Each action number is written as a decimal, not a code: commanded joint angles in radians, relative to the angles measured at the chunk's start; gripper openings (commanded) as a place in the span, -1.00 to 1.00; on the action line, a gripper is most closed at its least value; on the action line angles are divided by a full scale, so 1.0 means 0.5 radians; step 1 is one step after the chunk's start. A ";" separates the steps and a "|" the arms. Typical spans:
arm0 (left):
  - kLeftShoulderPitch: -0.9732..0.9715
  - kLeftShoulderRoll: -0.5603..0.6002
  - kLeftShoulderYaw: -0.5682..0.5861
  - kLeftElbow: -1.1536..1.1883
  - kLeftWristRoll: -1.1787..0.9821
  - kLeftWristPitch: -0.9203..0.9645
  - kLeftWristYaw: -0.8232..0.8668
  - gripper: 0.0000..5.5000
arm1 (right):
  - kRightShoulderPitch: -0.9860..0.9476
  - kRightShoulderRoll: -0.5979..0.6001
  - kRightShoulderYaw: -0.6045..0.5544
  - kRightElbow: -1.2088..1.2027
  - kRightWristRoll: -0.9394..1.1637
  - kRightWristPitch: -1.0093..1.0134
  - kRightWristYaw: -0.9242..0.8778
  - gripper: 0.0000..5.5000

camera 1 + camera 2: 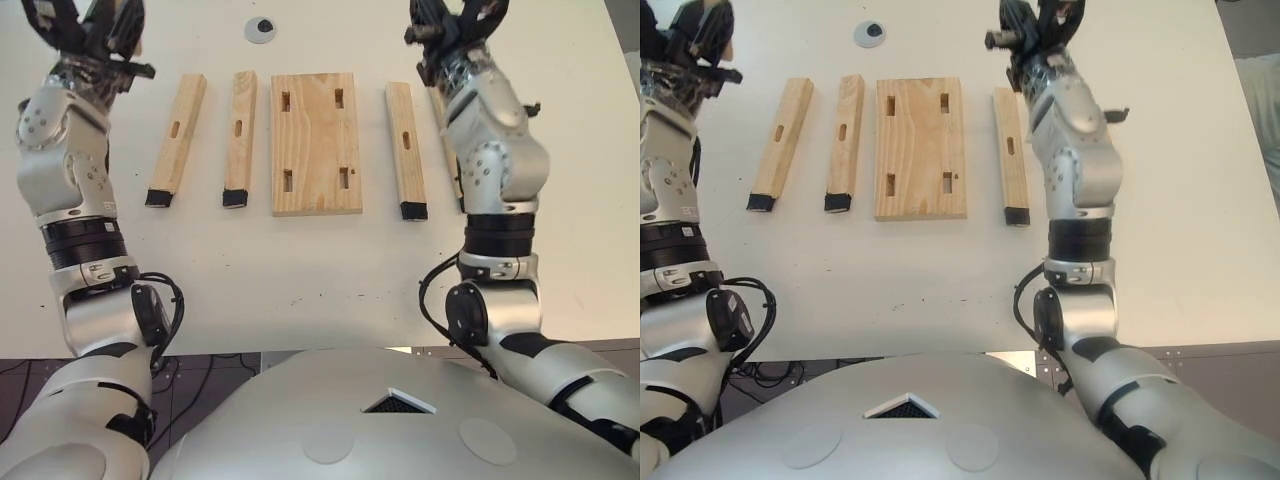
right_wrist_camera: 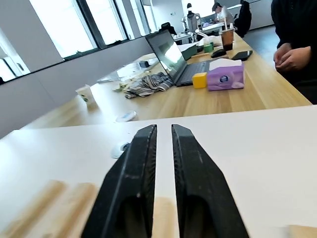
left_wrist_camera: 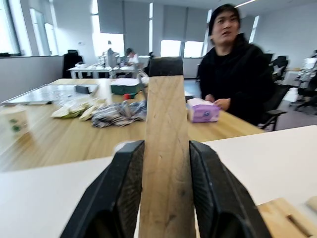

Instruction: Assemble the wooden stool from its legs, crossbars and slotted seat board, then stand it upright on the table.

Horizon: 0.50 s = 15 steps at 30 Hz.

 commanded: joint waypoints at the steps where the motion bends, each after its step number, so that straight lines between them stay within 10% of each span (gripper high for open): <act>1: -0.062 -0.146 -0.242 -0.444 -0.108 0.220 -0.034 -0.53 | -0.316 0.053 -0.248 -0.163 0.683 0.596 0.052 -0.53; 15: 0.016 -0.309 -0.532 -0.665 0.010 0.242 -0.037 -0.53 | -0.349 0.093 -0.360 -0.111 1.126 0.866 -0.330 -0.33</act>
